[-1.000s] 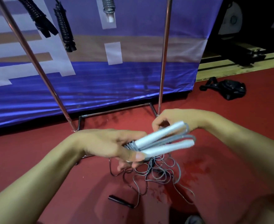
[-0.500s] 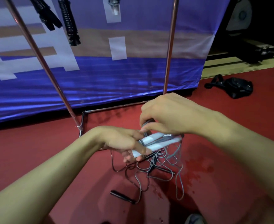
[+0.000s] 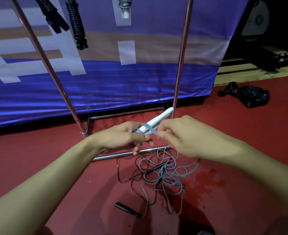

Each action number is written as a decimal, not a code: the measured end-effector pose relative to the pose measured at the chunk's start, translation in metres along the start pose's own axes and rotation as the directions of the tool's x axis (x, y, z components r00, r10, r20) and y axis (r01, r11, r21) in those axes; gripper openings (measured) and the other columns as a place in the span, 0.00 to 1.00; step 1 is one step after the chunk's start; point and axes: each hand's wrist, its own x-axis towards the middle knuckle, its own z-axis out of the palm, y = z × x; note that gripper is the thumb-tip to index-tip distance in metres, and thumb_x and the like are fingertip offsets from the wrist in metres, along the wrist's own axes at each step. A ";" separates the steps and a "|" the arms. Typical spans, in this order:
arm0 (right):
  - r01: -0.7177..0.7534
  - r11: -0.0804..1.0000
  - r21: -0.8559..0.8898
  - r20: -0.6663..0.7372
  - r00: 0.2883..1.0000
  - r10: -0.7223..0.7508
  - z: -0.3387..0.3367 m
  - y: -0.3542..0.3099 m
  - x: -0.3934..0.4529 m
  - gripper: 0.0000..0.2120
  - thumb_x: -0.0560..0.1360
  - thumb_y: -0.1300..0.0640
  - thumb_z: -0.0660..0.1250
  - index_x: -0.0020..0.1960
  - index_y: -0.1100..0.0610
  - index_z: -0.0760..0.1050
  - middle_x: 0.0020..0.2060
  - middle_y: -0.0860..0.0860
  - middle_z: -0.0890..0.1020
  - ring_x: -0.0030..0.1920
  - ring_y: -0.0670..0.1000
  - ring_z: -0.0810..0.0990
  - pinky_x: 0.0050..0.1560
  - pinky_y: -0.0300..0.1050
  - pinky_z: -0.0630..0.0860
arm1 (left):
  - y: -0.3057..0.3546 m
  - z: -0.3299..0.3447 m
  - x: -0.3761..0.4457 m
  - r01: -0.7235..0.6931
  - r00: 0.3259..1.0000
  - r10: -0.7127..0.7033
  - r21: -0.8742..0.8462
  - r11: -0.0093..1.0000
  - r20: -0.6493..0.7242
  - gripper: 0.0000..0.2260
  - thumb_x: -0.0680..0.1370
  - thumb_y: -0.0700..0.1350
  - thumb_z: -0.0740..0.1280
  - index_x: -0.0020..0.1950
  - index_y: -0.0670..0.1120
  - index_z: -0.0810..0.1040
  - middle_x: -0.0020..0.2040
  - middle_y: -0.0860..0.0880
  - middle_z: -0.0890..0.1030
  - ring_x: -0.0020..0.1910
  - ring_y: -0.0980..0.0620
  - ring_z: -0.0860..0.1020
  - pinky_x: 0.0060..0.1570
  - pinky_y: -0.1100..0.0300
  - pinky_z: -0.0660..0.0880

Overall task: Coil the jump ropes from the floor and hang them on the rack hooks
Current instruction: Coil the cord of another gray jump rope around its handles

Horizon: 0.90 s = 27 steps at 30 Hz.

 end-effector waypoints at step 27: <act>0.242 0.968 0.072 0.047 0.968 -0.246 -0.012 -0.005 -0.008 0.07 0.84 0.49 0.61 0.47 0.40 0.71 0.55 0.42 0.63 0.44 0.51 0.75 0.51 0.52 0.75 | 0.008 0.014 -0.006 -0.094 0.990 0.066 -0.240 0.966 -0.121 0.16 0.85 0.50 0.61 0.58 0.37 0.77 0.40 0.43 0.76 0.28 0.53 0.73 0.27 0.61 0.76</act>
